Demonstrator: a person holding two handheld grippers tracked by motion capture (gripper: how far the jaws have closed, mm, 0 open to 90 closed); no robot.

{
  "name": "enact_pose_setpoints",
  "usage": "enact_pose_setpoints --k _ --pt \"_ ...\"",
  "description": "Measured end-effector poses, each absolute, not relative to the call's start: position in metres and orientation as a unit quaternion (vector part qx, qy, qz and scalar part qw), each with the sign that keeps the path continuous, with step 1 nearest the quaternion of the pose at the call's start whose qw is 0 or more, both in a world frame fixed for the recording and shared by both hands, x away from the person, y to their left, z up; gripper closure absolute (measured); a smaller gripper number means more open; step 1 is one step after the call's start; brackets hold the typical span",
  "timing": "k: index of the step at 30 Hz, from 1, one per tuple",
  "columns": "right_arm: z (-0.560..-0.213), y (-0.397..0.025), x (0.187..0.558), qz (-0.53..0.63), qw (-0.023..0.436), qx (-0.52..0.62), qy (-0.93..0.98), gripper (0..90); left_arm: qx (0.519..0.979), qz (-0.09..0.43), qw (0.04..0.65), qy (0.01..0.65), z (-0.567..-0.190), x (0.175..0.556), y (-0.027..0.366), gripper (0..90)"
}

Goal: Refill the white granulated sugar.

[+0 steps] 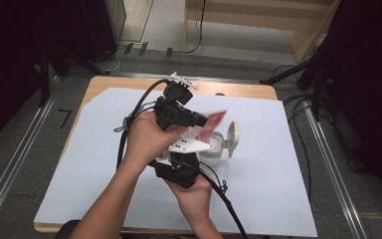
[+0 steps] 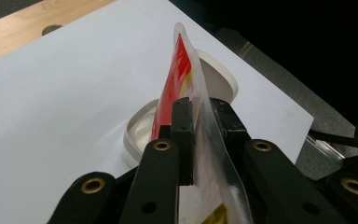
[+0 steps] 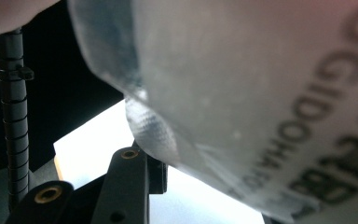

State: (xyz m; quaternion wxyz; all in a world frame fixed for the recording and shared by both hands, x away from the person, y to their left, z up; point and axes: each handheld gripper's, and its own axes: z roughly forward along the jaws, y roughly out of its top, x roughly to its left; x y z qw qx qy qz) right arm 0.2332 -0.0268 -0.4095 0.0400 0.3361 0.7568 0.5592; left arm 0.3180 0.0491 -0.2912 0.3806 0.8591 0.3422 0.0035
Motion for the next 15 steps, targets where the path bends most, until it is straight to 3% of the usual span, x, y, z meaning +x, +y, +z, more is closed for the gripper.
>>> enact_pose_setpoints --k 15 --pt "-0.4075 -0.0254 0.2358 0.557 0.043 0.333 0.76 64.3 0.858 -0.006 0.381 0.344 -0.2911 0.3242 0.0516 81.6"
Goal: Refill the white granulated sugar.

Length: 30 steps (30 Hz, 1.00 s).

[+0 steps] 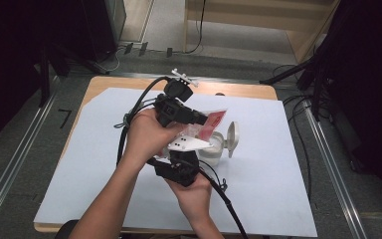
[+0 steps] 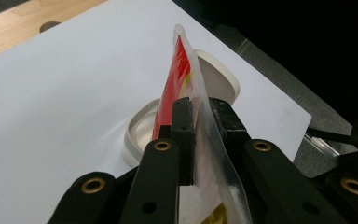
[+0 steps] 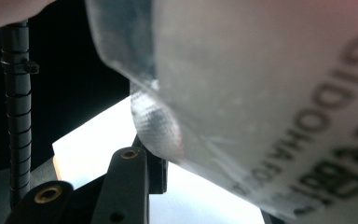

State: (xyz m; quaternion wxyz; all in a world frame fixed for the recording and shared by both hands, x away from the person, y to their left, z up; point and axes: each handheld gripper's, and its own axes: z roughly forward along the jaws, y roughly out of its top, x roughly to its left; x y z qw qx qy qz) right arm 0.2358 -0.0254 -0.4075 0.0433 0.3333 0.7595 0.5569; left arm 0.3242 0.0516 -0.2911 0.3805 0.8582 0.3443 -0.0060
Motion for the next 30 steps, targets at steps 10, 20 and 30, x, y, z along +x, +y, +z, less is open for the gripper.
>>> enact_pose_setpoints --k 10,20,30 --pt "-0.409 -0.0229 0.2355 0.55 0.048 0.33 0.766 64.4 0.855 -0.008 0.386 0.347 -0.2933 0.3236 0.0571 81.7" --pt "-0.4091 -0.0233 0.235 0.551 0.048 0.329 0.765 64.4 0.855 -0.006 0.385 0.346 -0.2931 0.3224 0.0559 81.6" --pt "-0.4094 -0.0234 0.2348 0.552 0.048 0.329 0.765 64.4 0.857 -0.005 0.384 0.344 -0.2931 0.3218 0.0554 81.6"
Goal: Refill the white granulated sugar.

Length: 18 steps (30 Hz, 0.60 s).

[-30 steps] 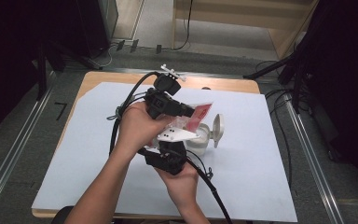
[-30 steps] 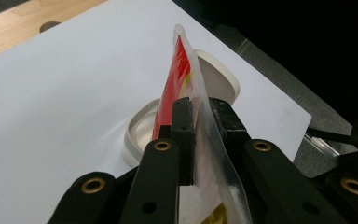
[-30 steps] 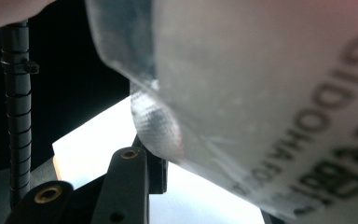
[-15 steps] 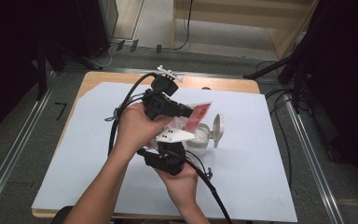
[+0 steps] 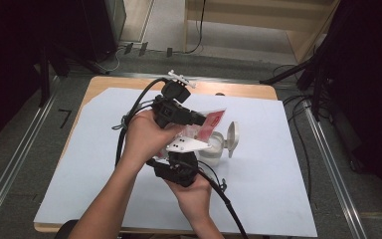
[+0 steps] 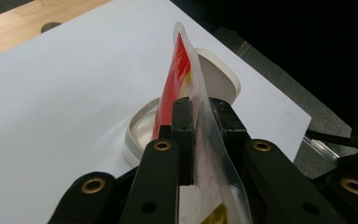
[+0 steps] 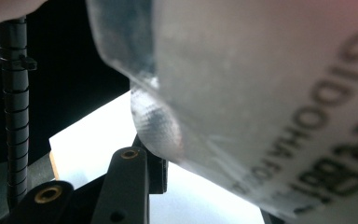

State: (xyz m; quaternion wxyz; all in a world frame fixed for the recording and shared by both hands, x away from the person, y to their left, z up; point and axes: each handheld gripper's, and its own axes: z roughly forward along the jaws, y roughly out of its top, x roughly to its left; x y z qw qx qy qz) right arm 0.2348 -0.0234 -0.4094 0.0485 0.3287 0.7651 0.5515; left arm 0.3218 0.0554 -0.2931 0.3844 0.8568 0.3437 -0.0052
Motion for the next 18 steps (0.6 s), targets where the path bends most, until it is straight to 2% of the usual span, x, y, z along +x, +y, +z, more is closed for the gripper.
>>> enact_pose_setpoints --k 18 --pt "-0.4095 -0.0241 0.2337 0.554 0.049 0.33 0.763 64.4 0.859 0.0 0.38 0.343 -0.2921 0.3196 0.0532 81.5"
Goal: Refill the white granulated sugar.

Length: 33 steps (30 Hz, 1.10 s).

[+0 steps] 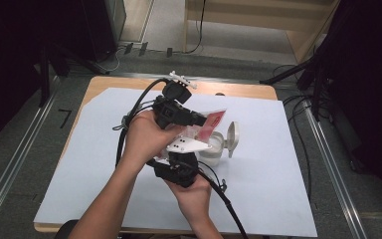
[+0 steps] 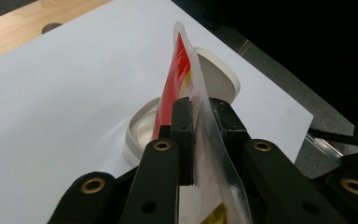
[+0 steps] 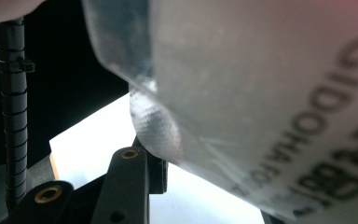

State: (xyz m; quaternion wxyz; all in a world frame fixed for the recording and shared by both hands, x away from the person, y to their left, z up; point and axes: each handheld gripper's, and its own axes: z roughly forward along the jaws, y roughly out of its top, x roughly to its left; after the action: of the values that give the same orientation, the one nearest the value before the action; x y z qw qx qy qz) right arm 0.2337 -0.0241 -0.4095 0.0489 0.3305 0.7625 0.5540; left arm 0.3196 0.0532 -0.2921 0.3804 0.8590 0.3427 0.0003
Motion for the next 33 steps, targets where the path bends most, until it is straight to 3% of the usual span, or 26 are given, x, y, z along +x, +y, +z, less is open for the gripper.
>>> enact_pose_setpoints --k 33 --pt "-0.4047 -0.023 0.2263 0.551 0.05 0.333 0.763 62.3 0.858 -0.008 0.387 0.339 -0.2904 0.3191 0.0509 80.3"
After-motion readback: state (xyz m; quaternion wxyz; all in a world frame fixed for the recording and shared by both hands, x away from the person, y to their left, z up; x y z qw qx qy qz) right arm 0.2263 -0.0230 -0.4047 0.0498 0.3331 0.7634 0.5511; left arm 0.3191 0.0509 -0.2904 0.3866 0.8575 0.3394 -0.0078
